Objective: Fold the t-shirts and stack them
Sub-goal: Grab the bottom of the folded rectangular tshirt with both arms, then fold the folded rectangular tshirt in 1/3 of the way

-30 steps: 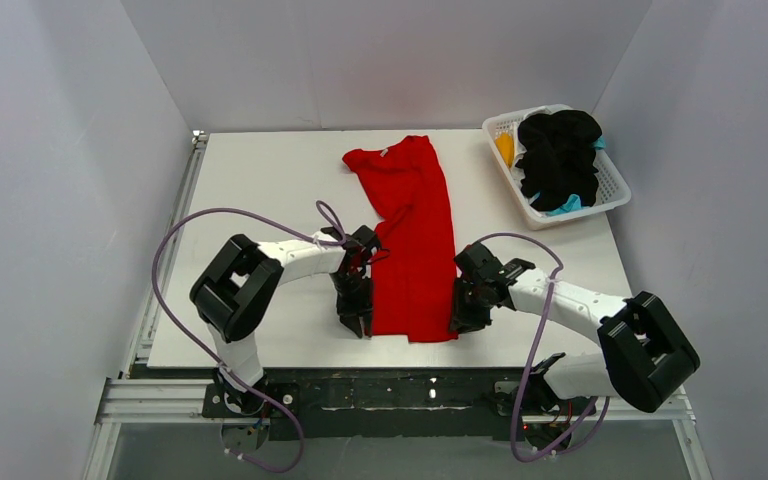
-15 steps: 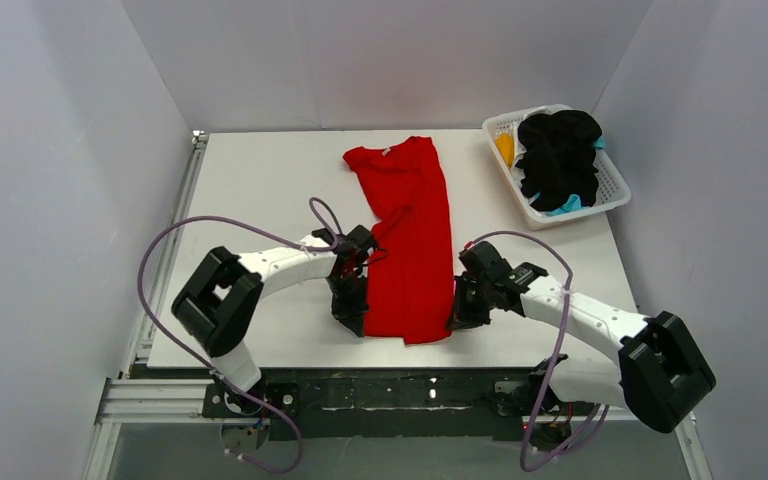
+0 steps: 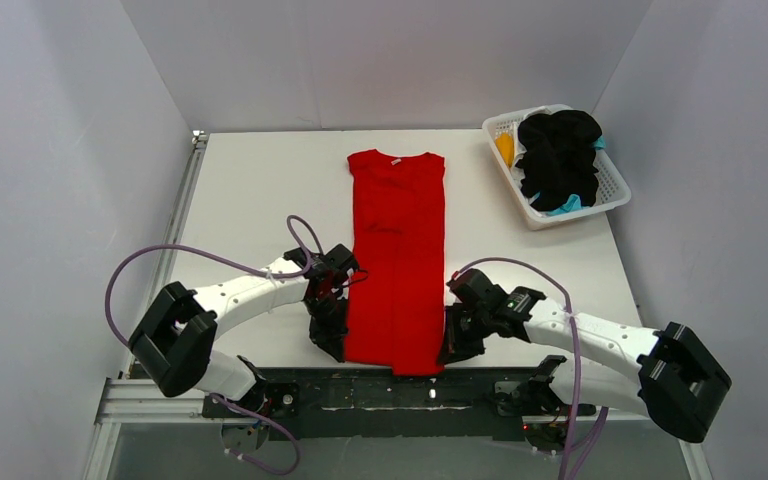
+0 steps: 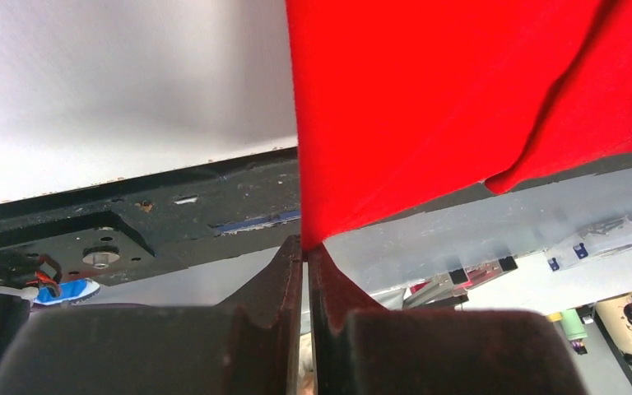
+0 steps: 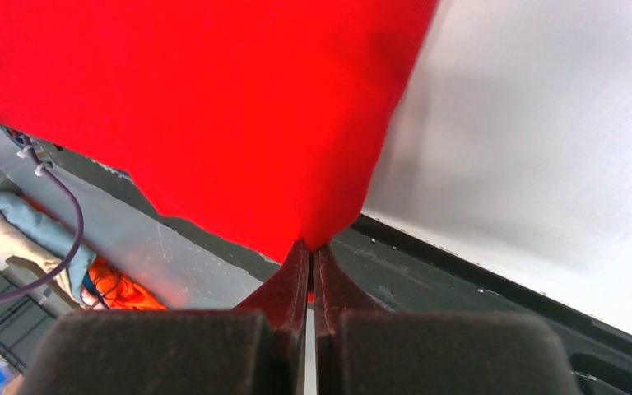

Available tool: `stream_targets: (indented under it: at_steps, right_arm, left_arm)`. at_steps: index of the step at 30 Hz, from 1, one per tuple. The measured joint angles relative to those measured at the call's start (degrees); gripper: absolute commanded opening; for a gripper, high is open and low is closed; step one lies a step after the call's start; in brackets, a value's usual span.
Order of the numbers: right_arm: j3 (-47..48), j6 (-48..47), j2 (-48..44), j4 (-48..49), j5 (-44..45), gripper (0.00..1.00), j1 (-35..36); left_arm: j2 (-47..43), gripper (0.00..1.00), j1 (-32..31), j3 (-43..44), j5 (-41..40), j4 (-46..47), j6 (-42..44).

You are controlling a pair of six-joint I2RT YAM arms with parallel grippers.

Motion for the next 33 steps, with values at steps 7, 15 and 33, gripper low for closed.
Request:
stream_targets:
  at_steps: [7, 15, 33]
  right_arm:
    - [7.32, -1.68, 2.38, -4.74, 5.01, 0.01, 0.13]
    - [19.89, -6.71, 8.35, -6.67, 11.91, 0.01, -3.39]
    - [40.39, -15.89, 27.15, -7.04, 15.19, 0.01, -19.56]
  left_arm:
    - [-0.24, 0.00, -0.02, 1.84, -1.66, -0.48, 0.11]
    - [4.68, 0.00, 2.84, 11.45, -5.20, 2.16, 0.61]
    - [22.21, 0.00, 15.32, 30.80, -9.25, 5.55, 2.54]
